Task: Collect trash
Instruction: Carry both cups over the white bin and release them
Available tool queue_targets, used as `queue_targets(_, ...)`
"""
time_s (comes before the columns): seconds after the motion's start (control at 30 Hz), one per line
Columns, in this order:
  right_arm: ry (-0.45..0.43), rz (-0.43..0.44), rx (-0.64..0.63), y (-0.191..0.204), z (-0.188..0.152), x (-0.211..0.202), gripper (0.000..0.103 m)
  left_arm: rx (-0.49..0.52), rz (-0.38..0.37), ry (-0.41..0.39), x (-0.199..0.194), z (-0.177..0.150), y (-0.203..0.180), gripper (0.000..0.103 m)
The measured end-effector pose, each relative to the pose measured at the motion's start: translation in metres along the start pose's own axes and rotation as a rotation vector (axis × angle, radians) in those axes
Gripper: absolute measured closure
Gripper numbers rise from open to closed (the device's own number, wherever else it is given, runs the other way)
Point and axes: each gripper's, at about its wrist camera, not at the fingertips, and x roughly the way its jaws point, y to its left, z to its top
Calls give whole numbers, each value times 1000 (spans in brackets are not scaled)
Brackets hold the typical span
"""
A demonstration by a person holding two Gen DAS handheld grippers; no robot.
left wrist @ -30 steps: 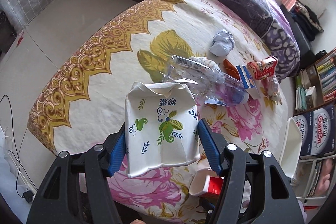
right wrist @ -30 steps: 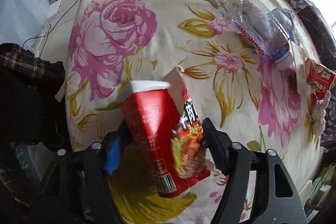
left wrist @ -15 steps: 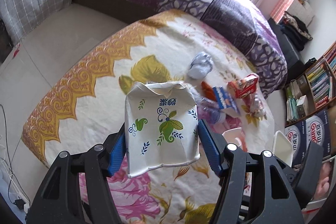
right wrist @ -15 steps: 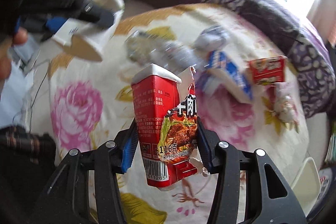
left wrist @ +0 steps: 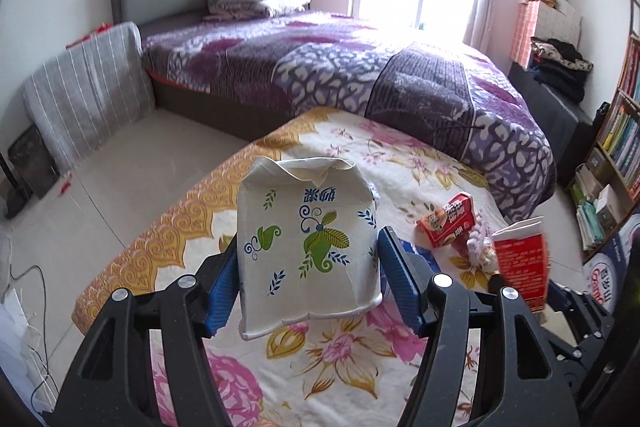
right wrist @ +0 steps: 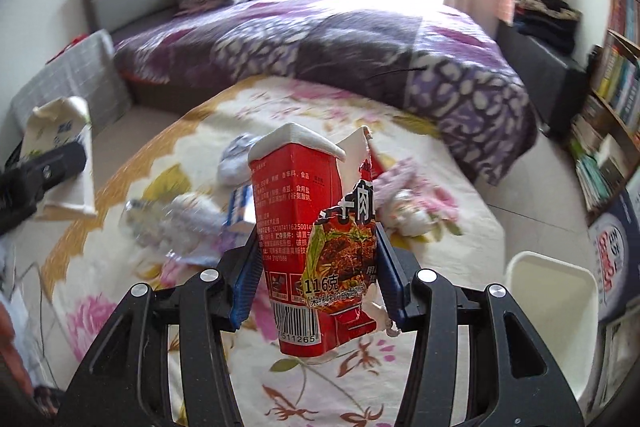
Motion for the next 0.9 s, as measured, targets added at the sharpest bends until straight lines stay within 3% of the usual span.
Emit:
queue_targets(0.13,-22,-41,60,-19,1,-4,54,52,30,-42,0,-2,-25,38)
queue_targets(0.3,-36,-89,105,-43,3,-11,53,79,24,-39,8,-8,-48,38)
queue_targets(0.9,-31,-257,321,-137,0,-29,52,113,-70,-46,8,-14,-103,38)
